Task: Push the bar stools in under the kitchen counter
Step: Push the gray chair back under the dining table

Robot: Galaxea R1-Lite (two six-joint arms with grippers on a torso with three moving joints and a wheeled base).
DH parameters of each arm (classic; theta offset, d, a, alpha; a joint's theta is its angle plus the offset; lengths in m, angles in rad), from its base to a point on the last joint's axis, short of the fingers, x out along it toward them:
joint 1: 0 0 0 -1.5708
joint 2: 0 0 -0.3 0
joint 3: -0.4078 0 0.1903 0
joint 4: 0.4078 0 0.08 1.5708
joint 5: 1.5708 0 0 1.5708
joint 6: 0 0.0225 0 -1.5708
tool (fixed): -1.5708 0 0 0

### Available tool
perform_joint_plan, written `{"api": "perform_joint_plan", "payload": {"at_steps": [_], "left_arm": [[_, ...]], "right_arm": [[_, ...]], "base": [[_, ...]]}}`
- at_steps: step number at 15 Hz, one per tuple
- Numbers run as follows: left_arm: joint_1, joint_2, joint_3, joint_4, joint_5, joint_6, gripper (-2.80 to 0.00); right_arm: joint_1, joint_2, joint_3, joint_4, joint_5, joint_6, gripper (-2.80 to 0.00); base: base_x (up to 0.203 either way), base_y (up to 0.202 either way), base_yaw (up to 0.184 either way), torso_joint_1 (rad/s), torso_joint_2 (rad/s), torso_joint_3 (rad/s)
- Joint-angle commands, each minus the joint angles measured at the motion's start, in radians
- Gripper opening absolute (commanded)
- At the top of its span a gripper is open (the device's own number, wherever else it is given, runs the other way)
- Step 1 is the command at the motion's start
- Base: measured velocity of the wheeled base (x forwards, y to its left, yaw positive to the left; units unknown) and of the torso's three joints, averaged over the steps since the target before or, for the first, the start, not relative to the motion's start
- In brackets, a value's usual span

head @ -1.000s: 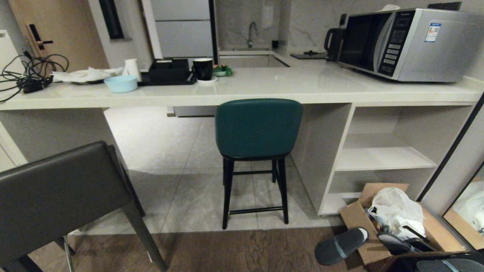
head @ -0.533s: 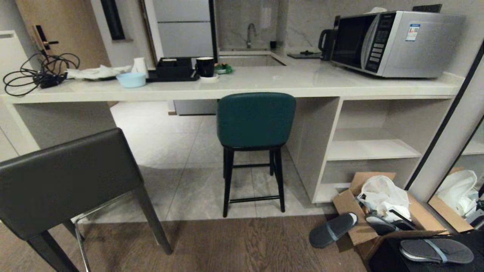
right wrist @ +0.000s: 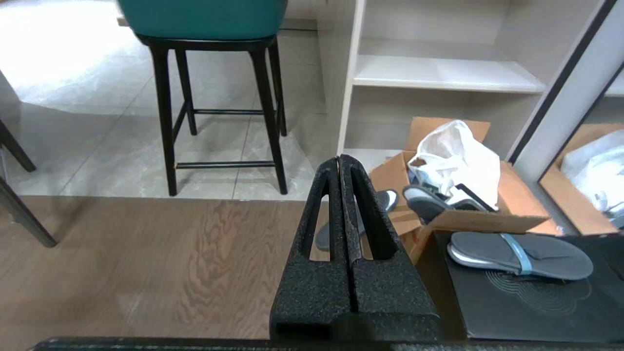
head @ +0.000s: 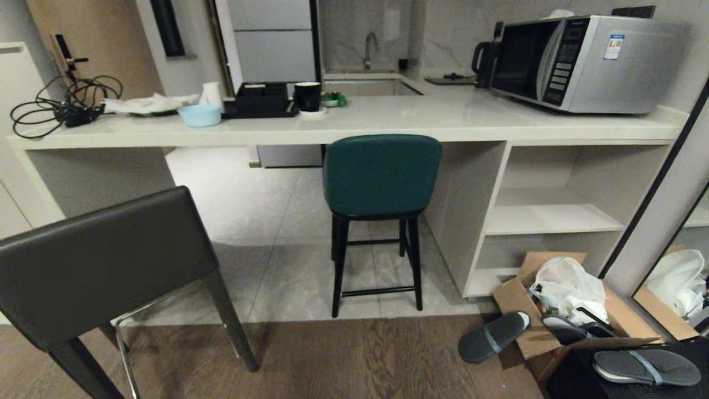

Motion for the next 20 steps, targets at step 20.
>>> {"api": "perform_joint_plan", "payload": {"at_steps": [20], "left_arm": [[0.001, 0.0, 0.018, -0.002, -0.002, 0.001, -2.8]], "right_arm": [[0.0, 0.0, 0.0, 0.0, 0.002, -0.001, -2.8]], "base": [[0.0, 0.199, -0.001, 0.003, 0.0, 0.002]]}}
